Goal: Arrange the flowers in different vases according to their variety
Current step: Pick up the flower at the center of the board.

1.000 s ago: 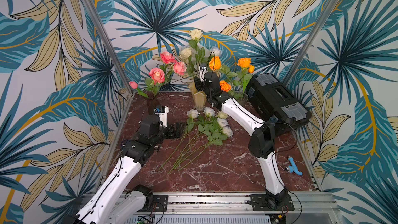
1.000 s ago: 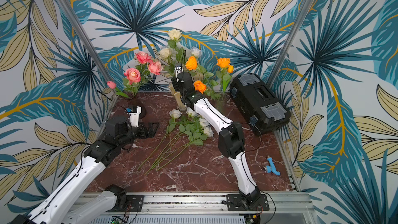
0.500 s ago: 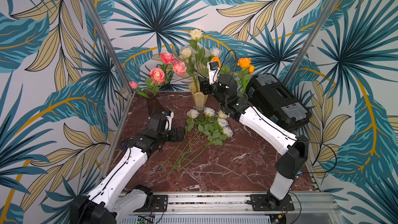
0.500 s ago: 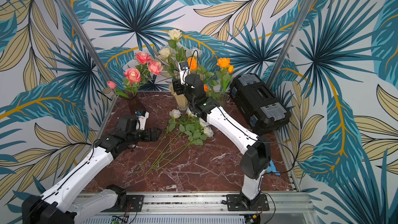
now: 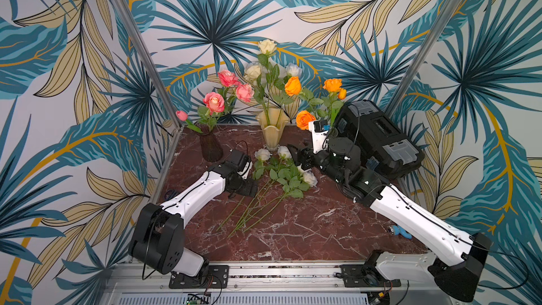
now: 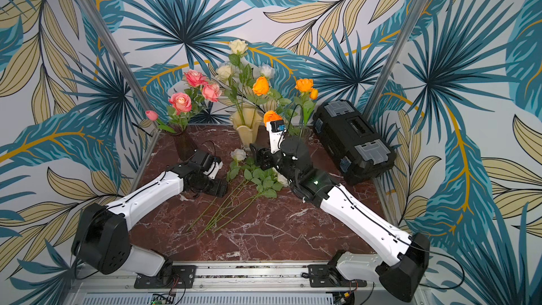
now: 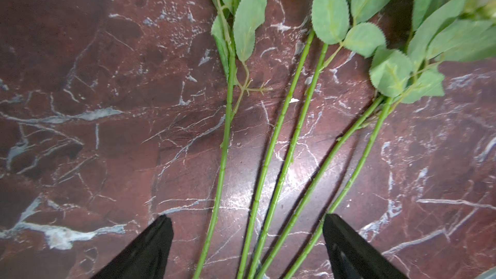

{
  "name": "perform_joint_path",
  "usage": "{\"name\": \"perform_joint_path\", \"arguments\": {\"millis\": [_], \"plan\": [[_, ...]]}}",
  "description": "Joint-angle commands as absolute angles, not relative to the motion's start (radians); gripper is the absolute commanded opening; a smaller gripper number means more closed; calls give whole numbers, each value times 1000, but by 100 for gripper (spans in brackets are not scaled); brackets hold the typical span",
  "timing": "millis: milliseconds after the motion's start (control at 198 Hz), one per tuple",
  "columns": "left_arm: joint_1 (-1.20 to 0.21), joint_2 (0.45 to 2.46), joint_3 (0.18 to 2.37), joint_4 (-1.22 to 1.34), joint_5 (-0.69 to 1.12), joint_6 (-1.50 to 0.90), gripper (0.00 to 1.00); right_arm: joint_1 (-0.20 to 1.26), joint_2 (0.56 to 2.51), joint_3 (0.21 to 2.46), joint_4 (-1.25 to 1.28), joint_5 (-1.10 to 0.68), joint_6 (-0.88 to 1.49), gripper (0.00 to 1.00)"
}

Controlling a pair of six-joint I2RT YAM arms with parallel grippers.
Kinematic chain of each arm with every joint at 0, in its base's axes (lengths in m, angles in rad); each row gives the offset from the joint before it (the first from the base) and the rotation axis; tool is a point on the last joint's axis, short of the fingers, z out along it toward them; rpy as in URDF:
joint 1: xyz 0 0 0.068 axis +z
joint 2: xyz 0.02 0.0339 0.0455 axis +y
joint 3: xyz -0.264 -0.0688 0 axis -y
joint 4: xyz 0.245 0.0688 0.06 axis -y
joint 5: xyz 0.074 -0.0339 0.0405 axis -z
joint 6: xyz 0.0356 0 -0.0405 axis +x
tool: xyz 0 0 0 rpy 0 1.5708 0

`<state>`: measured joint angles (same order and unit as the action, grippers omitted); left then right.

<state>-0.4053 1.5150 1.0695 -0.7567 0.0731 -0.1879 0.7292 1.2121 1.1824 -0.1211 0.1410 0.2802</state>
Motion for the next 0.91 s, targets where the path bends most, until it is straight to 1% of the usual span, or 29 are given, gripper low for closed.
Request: {"name": "perform_joint_path", "arguments": {"millis": [0,141,253,379,485,677,904], "plan": [[-408,1563,1143,-810,-6,-170,91,735,1148,1090,-150,116,384,71],[-407,1664,1206,-862,-52,-134,84,734,1083,1003,-152,125,440,71],[-406,1725,1230,-910,-55,-103,83,735,1042,963,-161,148,454,70],[-402,1743,1209,-888,-28,-100,80,736,1019,957,-172,177,438,70],[-400,1765,1206,-874,-23,-100,75,735,1014,962,-172,190,431,70],[-400,1813,1204,-858,-6,-94,62,735,1015,959,-173,201,433,70],[-394,1846,1189,-835,-19,-91,56,735,1015,960,-170,213,433,70]]}}
